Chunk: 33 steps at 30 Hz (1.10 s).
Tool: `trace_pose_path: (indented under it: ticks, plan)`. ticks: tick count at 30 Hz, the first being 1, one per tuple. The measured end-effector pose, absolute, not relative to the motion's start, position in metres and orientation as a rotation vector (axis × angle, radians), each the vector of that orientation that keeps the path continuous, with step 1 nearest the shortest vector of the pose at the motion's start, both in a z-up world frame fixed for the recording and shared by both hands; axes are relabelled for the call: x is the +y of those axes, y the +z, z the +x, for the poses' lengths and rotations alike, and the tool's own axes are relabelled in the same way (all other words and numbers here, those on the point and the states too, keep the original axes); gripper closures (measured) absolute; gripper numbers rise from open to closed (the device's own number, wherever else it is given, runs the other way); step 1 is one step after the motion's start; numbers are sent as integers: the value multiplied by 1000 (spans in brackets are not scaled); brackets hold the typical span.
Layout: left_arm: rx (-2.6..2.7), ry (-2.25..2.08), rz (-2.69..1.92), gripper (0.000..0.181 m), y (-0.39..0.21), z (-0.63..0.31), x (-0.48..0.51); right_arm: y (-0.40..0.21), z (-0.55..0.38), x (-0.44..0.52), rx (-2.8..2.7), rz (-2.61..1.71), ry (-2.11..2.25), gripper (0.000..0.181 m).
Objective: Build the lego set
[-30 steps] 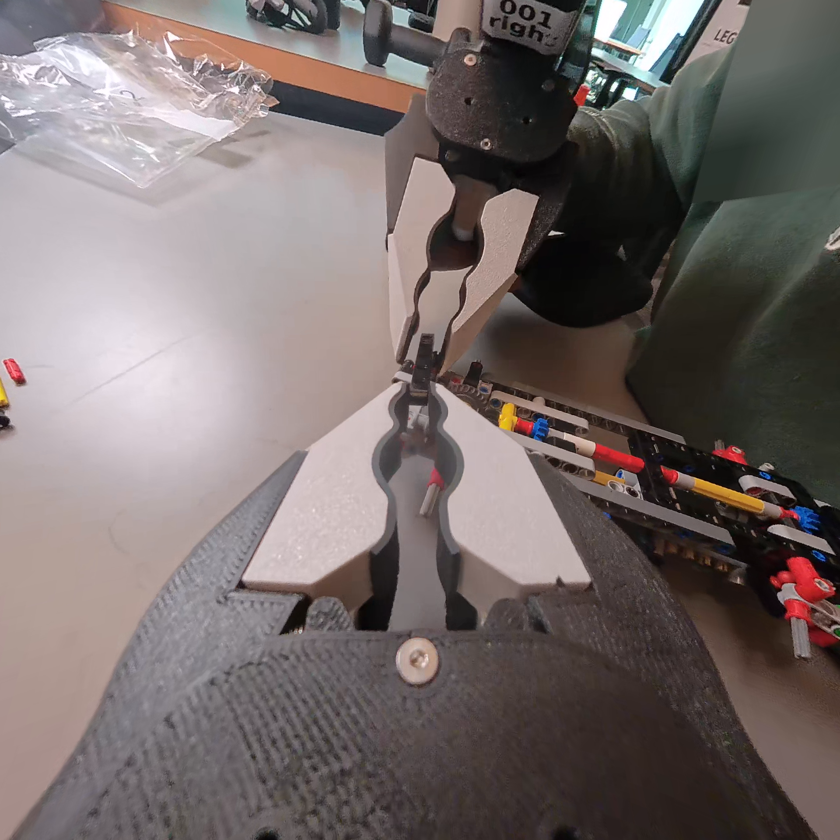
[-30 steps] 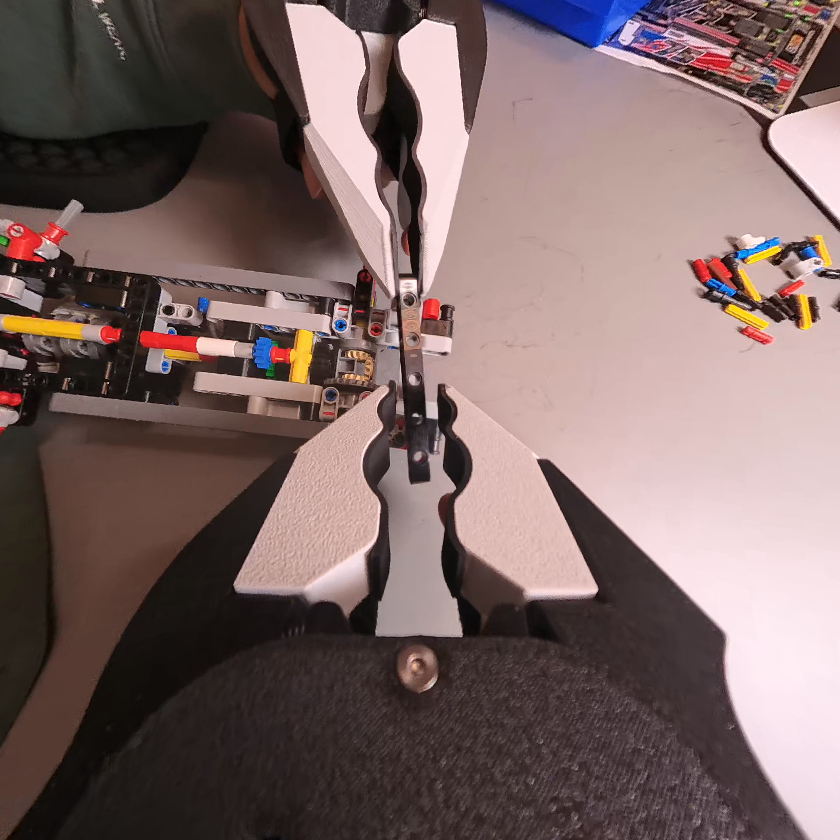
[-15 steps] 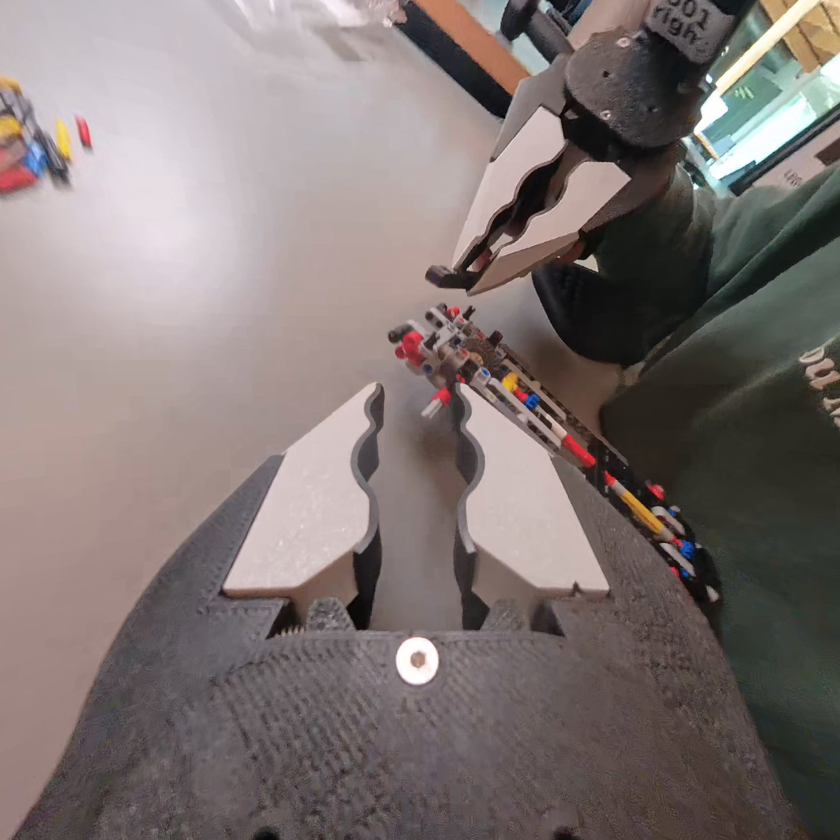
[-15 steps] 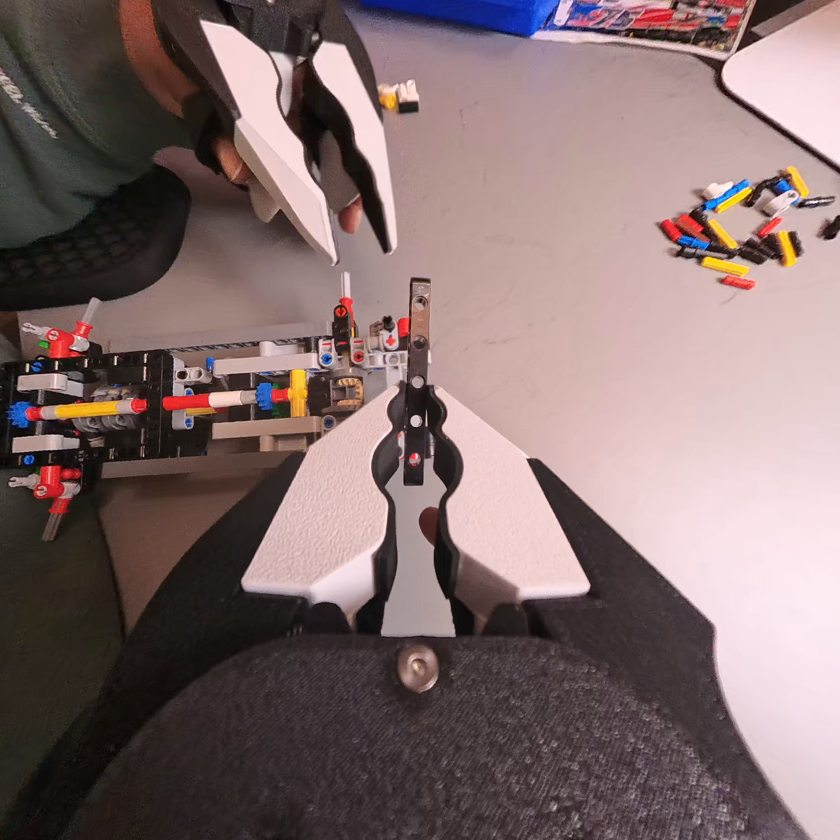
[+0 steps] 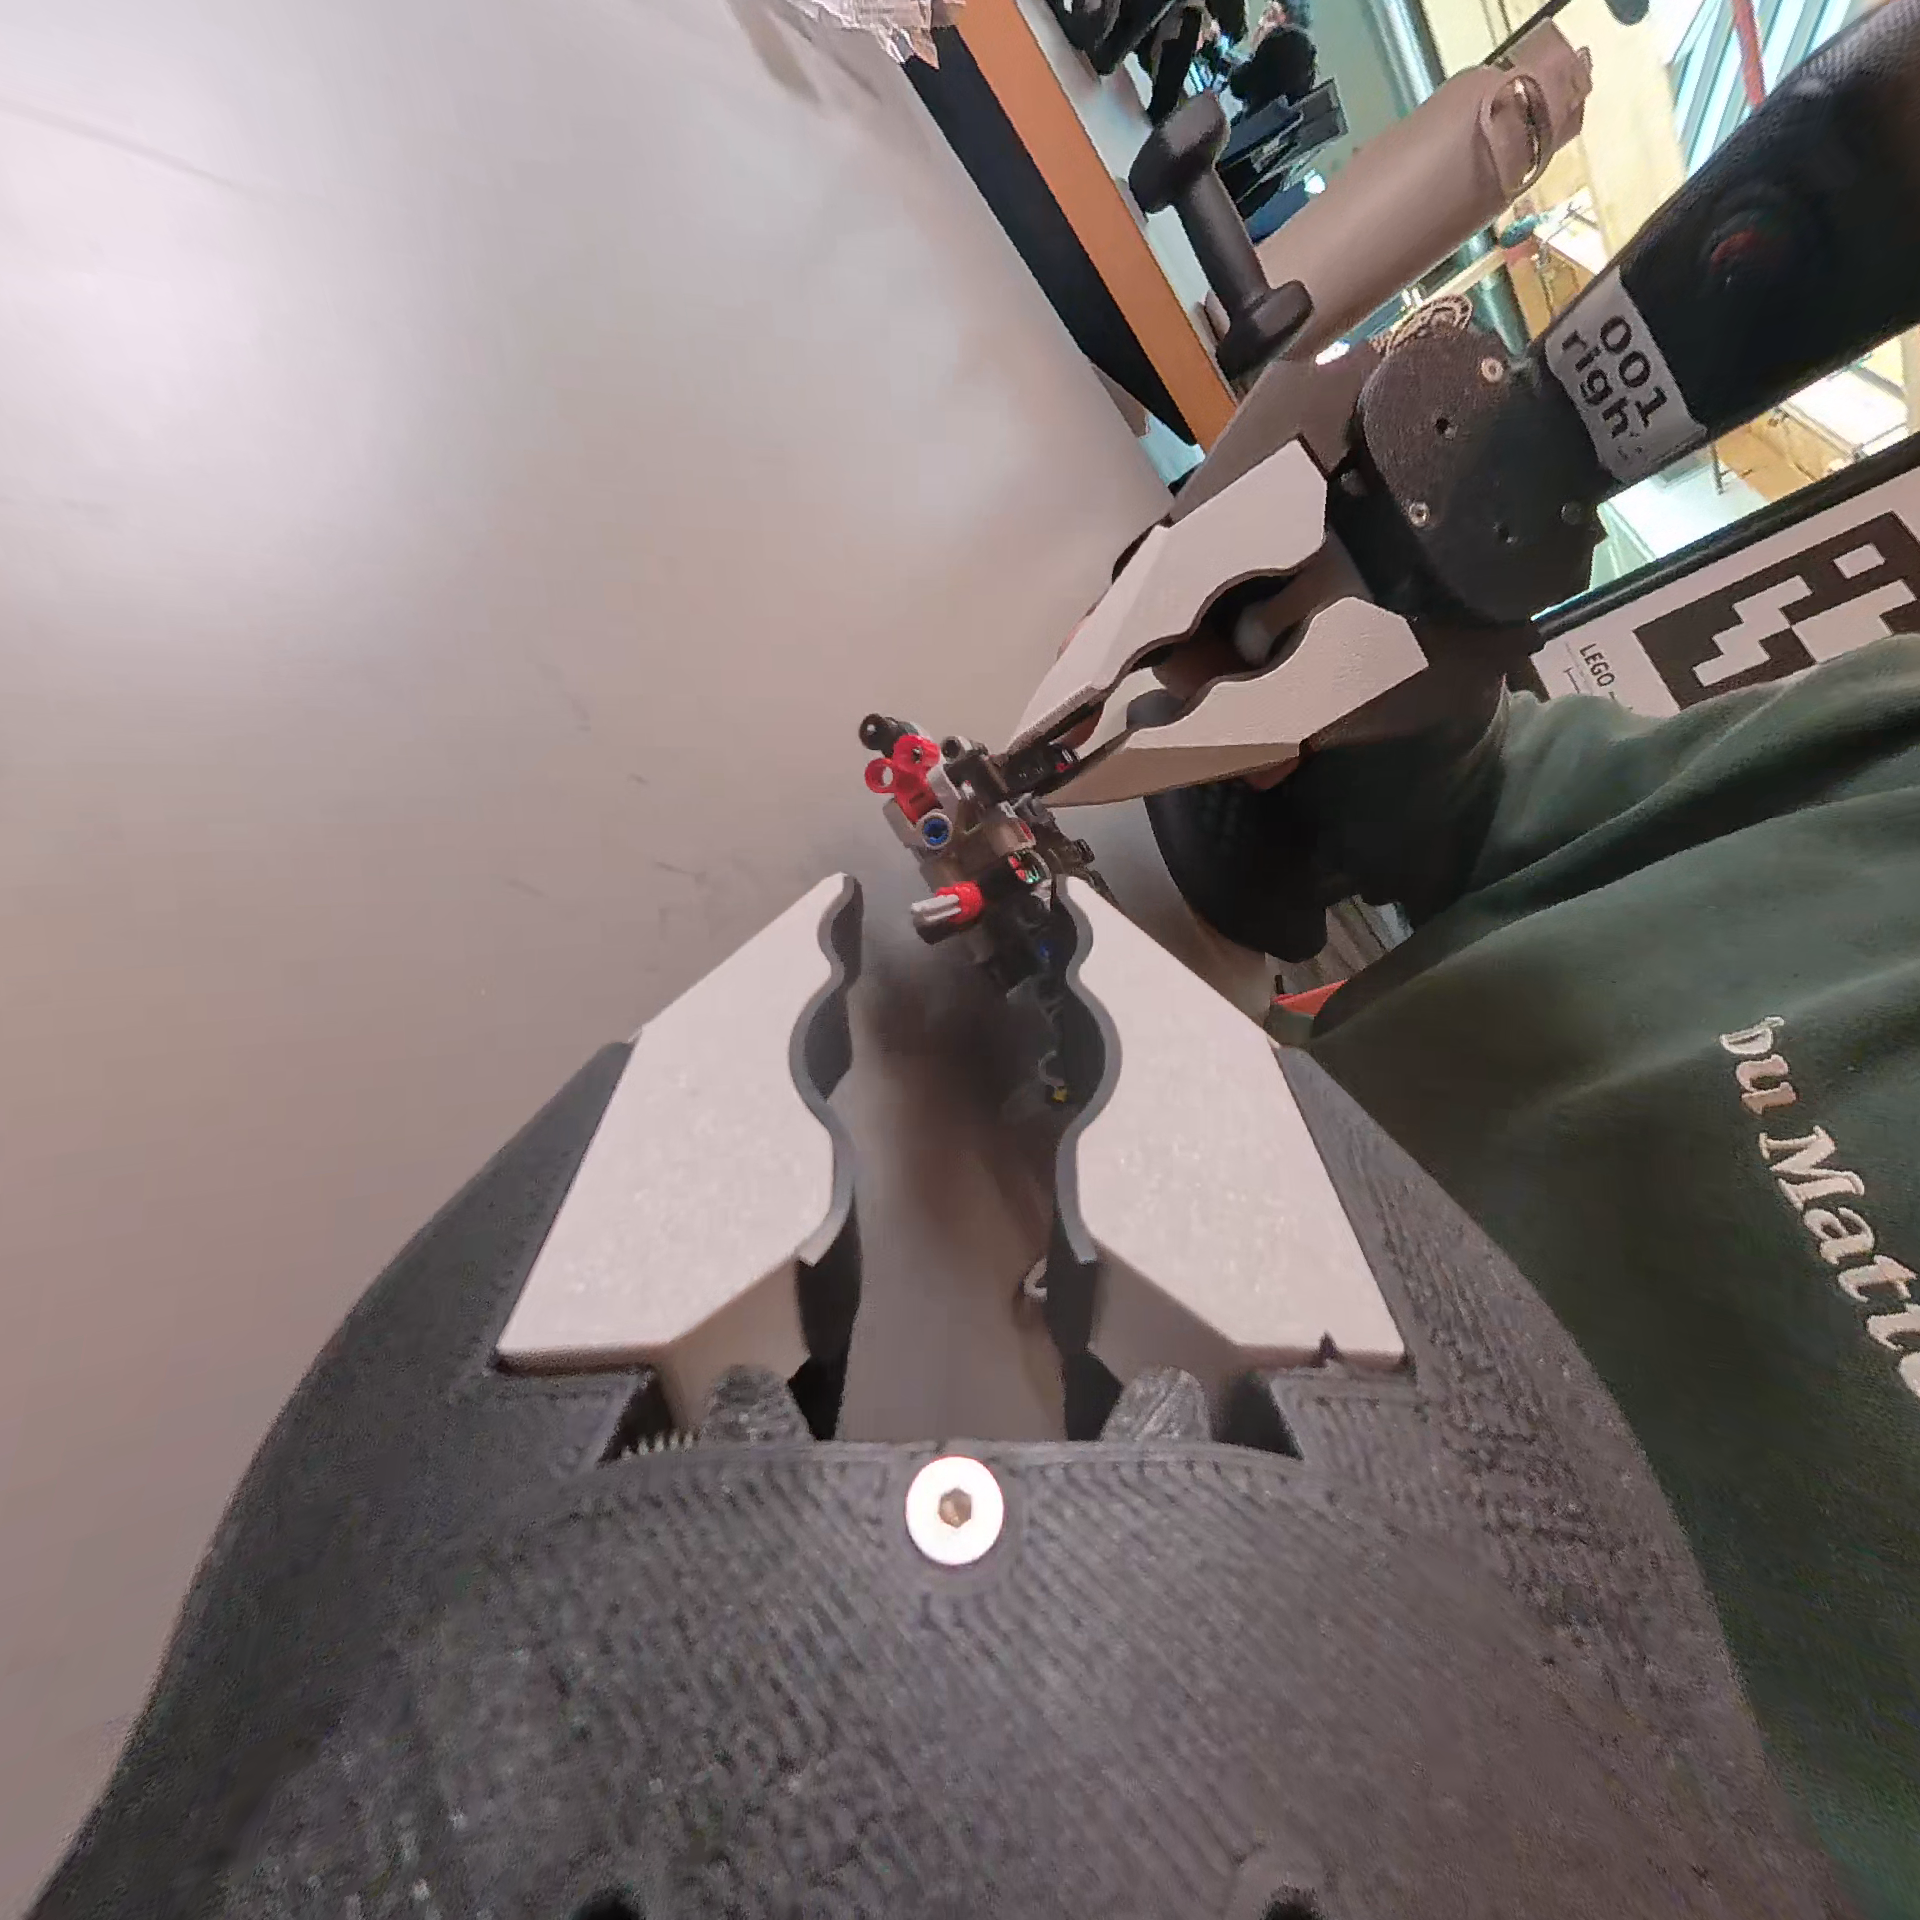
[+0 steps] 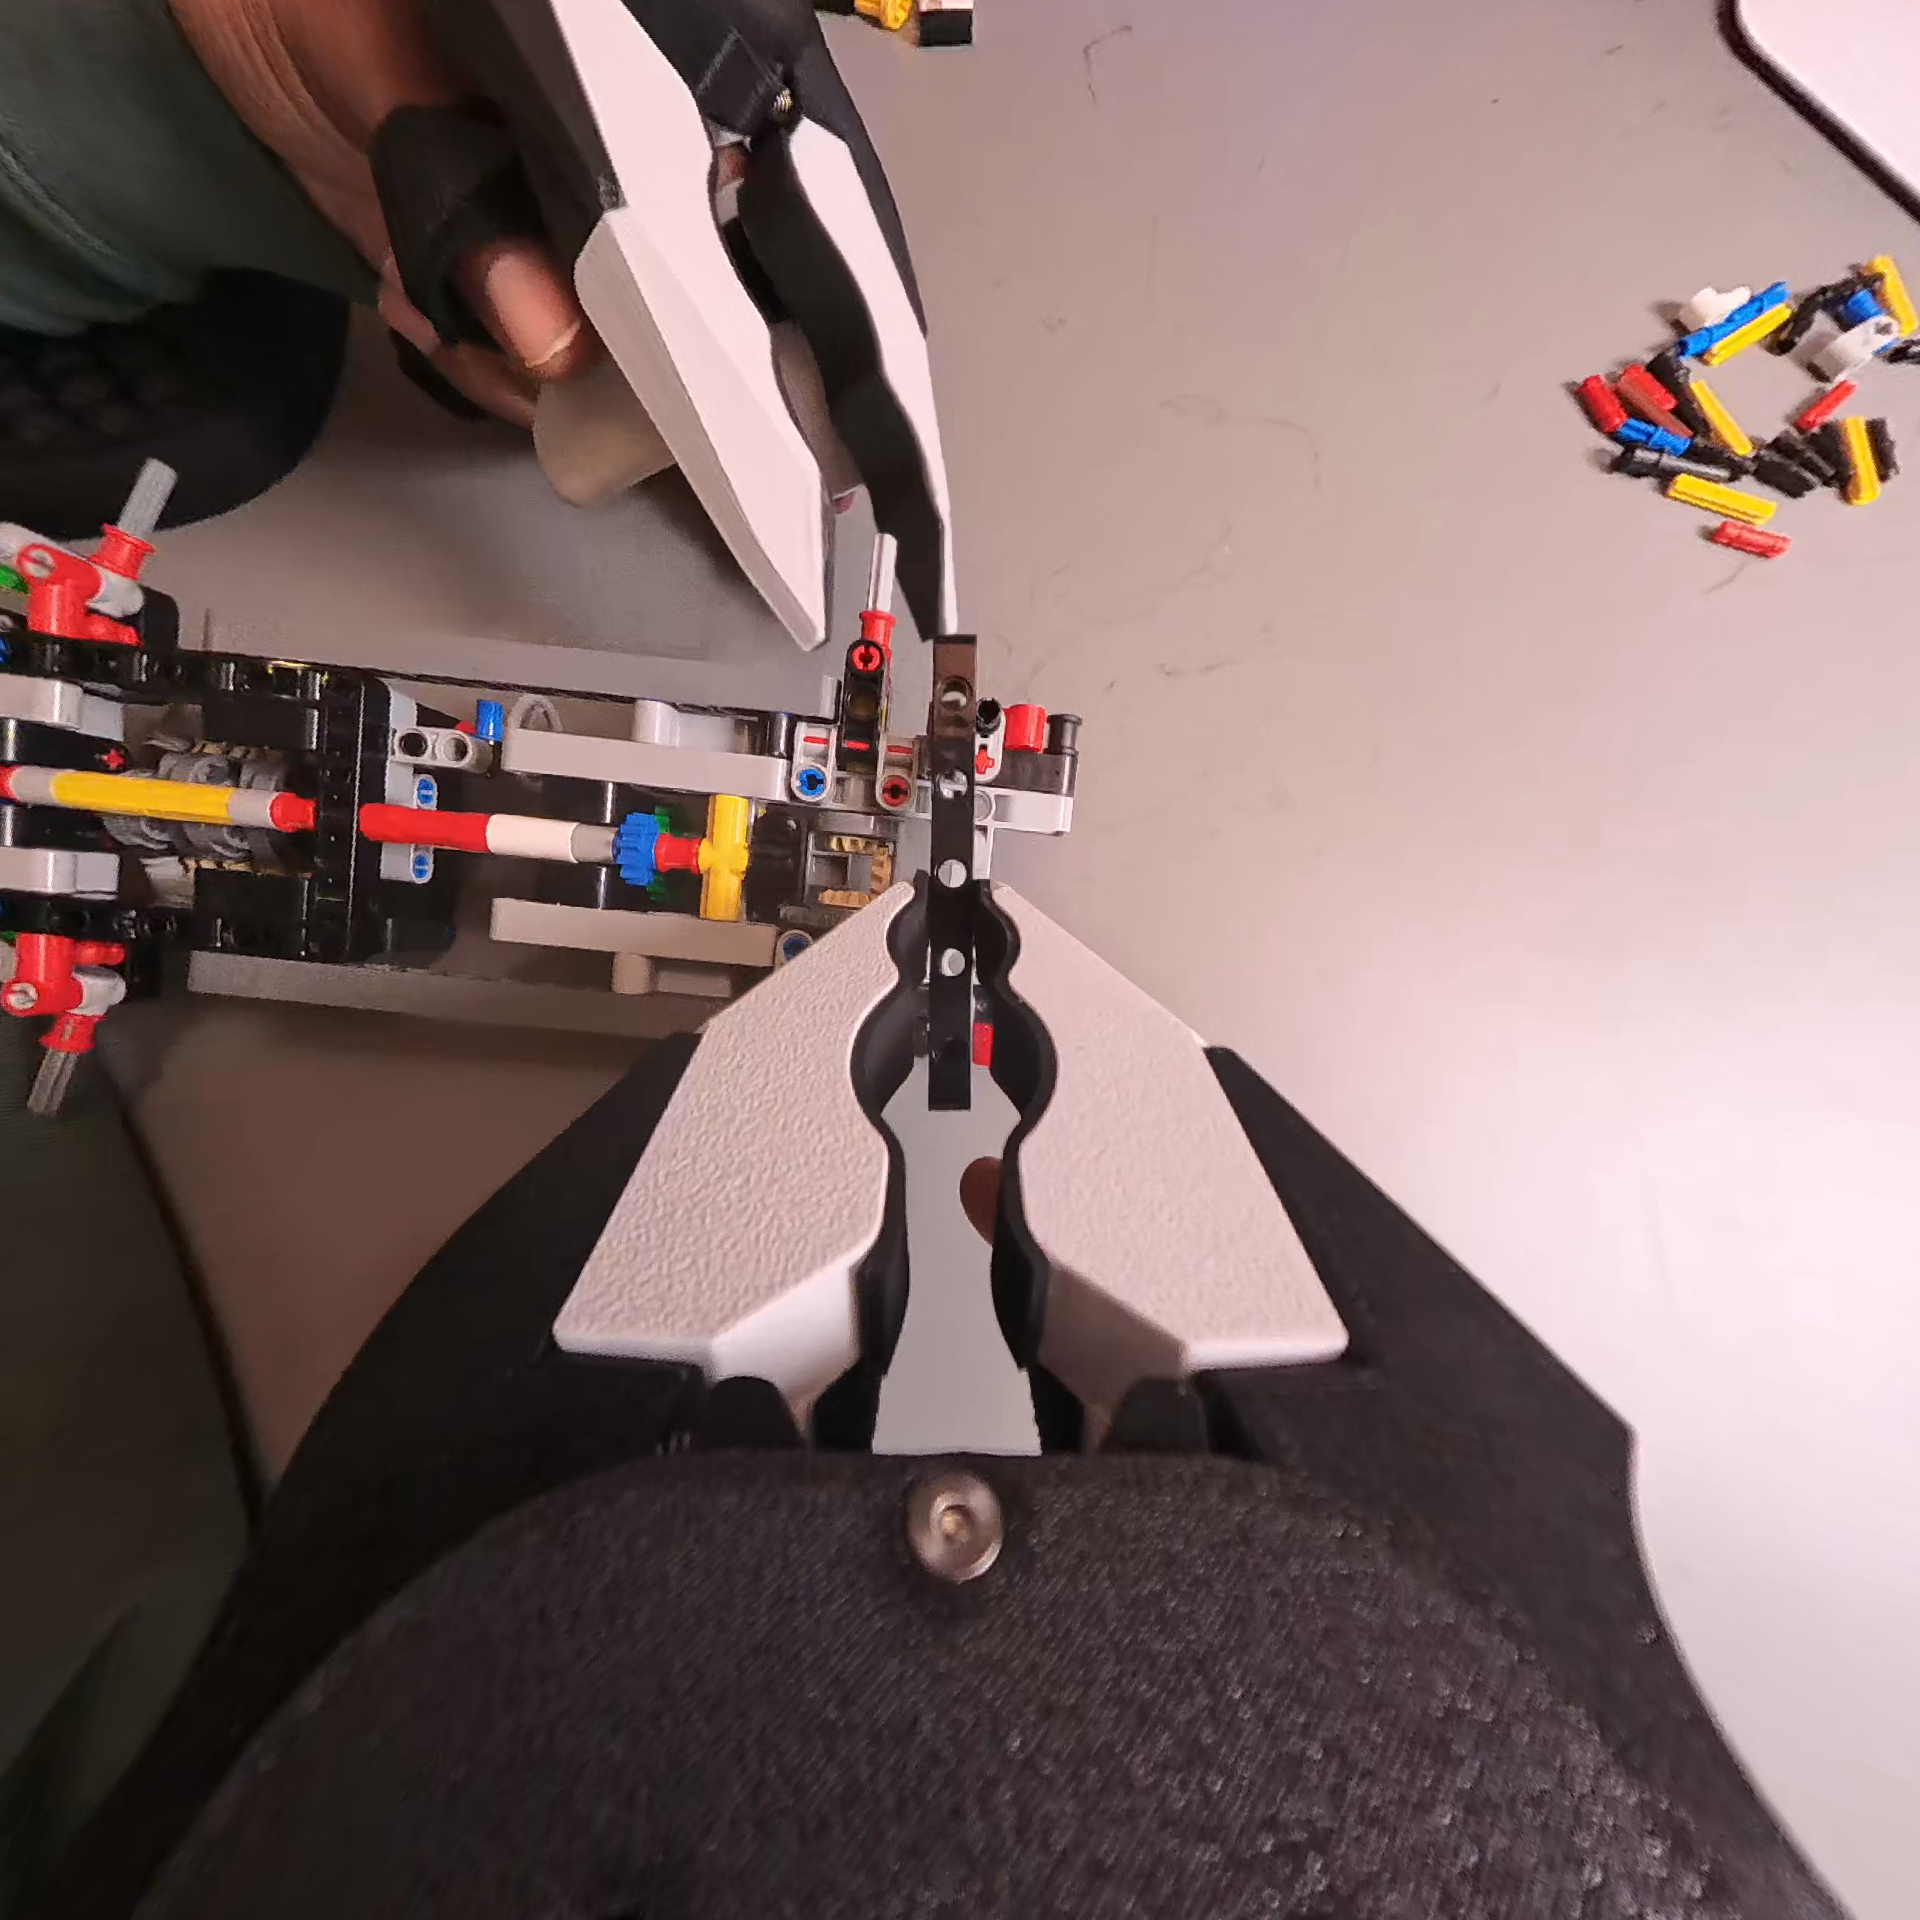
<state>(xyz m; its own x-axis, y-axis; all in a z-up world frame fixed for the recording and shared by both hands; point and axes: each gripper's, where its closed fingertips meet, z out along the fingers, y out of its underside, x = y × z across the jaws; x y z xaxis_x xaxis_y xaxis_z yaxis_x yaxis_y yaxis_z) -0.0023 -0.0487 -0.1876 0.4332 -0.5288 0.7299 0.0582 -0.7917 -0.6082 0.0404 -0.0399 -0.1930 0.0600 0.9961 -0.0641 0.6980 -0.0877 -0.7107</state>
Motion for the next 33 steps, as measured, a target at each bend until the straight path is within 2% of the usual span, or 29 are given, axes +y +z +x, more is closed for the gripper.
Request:
trace_pose_path:
  ticks: [8, 17, 33]
  plan:
    - [312, -1490, -2114, 138, -187, 12, -32, -183, 45, -35, -1590, -1858, 827, 177]
    - [344, -1503, -2166, 158, -195, 27, -25, -195, 58, -32, -1532, -1929, 795, 177]
    - [324, -1469, -2128, 166, -195, 24, -24, -195, 52, -33, -1489, -1971, 931, 177]
